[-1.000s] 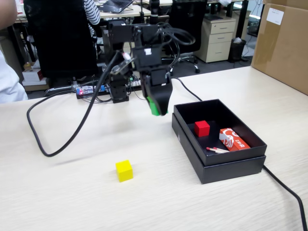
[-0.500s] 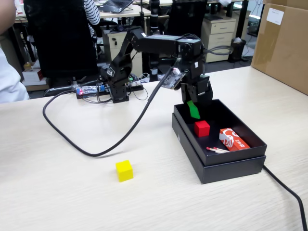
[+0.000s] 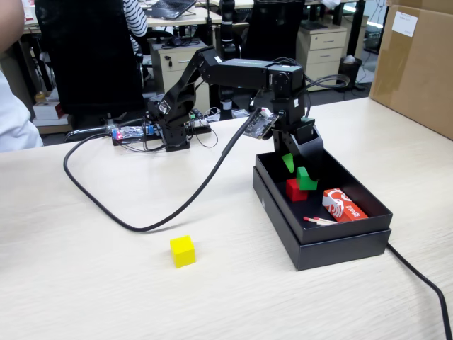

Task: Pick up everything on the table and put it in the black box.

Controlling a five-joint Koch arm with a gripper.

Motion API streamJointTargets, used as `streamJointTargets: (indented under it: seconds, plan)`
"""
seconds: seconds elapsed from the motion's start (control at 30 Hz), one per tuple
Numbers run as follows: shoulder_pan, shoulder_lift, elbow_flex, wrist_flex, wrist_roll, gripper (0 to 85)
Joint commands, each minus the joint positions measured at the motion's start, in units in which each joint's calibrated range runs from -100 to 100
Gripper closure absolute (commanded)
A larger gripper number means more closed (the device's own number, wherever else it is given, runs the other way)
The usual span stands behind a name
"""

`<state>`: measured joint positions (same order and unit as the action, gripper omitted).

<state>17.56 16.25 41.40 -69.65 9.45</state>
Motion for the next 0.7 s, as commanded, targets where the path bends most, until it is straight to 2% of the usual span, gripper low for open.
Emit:
streamJointTargets:
  seconds: [0.0,0.23,0.33,0.6,0.67]
  plan:
    - [0.1,-3.5,3.6,-0.4,-0.3,47.1]
    - [-1.9,-16.2,3.0,-0.4,-0.3,45.8]
    - [-3.7,-22.0,2.3,-0.4,-1.3,44.8]
    - [-12.8,-29.7,0.7,-0.4,-6.7,43.6]
    - [-14.9,-29.4,-0.2,-0.4,-8.1,40.7]
